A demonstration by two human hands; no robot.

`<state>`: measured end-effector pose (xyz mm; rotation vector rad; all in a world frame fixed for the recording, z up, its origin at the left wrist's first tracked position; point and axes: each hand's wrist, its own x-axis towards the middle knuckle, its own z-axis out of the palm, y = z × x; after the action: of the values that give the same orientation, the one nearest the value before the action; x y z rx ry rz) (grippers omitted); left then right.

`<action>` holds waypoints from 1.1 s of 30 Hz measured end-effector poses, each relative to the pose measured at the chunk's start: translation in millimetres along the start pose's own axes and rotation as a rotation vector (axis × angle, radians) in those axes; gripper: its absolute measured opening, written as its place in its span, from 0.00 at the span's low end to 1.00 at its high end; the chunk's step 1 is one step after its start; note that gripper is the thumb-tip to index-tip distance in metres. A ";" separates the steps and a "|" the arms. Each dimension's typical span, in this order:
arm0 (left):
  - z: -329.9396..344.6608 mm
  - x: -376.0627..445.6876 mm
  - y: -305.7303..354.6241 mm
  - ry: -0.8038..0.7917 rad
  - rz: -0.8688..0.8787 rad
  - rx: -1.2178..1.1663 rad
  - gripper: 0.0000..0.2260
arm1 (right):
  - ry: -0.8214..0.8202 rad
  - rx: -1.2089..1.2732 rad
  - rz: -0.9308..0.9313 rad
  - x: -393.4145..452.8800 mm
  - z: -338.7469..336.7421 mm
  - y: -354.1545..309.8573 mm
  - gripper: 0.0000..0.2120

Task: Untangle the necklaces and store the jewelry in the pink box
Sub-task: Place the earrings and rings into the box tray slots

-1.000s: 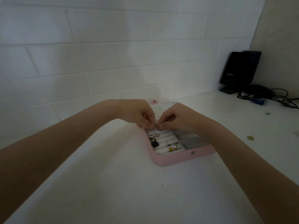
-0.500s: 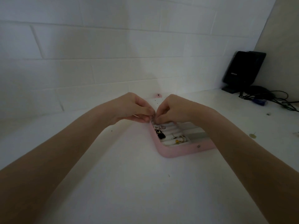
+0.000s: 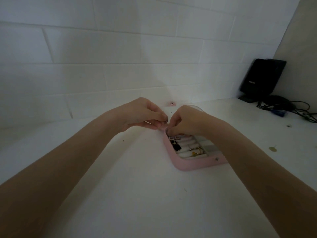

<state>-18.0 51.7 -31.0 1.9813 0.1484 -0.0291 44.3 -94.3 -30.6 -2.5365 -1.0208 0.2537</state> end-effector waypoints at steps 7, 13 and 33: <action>2.0 0.5 0.1 -0.011 -0.004 -0.002 0.03 | 0.033 -0.039 0.003 -3.1 1.8 -0.8 0.11; 2.8 -0.5 0.2 -0.016 -0.015 -0.001 0.03 | 0.027 0.181 0.047 -4.8 -7.5 7.2 0.08; 13.1 3.8 -0.5 0.052 0.031 0.047 0.02 | 0.031 0.625 -0.003 -8.3 -10.1 19.2 0.07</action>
<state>-13.7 40.2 -37.1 2.0322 0.1526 0.0396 53.6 -115.7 -29.4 -1.9647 -0.7774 0.4509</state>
